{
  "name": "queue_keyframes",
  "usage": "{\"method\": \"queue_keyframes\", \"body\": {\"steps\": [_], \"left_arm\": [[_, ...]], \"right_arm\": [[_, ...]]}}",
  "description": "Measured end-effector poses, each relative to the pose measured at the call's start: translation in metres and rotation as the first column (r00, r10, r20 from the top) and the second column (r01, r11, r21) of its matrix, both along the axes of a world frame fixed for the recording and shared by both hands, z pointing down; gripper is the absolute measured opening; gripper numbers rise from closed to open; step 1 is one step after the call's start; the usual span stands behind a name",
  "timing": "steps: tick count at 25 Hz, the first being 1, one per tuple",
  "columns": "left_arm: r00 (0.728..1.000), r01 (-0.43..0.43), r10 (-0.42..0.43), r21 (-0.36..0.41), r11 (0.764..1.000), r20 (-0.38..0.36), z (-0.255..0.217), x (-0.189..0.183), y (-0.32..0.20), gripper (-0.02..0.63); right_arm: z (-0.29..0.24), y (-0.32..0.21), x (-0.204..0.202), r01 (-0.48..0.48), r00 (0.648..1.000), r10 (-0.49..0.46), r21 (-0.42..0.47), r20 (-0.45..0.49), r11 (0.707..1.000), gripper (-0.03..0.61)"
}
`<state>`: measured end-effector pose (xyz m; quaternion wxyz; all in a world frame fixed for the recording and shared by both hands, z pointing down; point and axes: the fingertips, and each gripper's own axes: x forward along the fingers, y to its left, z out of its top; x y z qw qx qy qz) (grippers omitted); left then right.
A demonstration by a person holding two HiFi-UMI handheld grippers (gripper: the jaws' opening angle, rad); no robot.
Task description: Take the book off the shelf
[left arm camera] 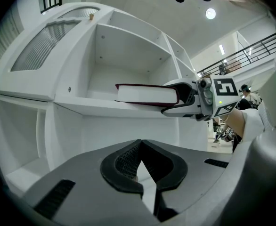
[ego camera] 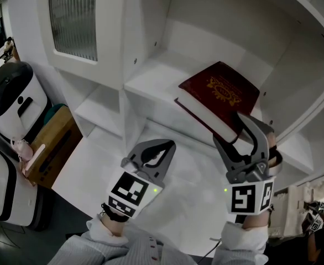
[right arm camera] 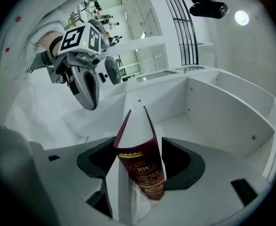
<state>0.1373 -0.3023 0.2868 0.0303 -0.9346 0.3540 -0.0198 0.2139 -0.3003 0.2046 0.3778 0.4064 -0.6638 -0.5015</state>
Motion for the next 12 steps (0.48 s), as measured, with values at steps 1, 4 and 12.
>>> {"method": "queue_keyframes", "body": {"steps": [1, 4, 12], "left_arm": [[1.000, 0.002, -0.002, 0.000, 1.000, -0.001, 0.0000, -0.0007, -0.0006, 0.009], [1.000, 0.009, -0.009, -0.002, 1.000, -0.004, -0.0001, -0.0042, -0.0022, 0.009], [1.000, 0.013, -0.013, -0.001, 1.000, -0.012, -0.0013, -0.0075, -0.0023, 0.009]], "right_arm": [[-0.0003, -0.0019, -0.0014, 0.004, 1.000, -0.004, 0.006, 0.000, 1.000, 0.253], [-0.0015, -0.0072, -0.0045, 0.010, 1.000, -0.010, 0.028, -0.005, 1.000, 0.252], [-0.0027, -0.0092, -0.0055, 0.004, 1.000, -0.004, 0.040, 0.008, 0.999, 0.252]]}}
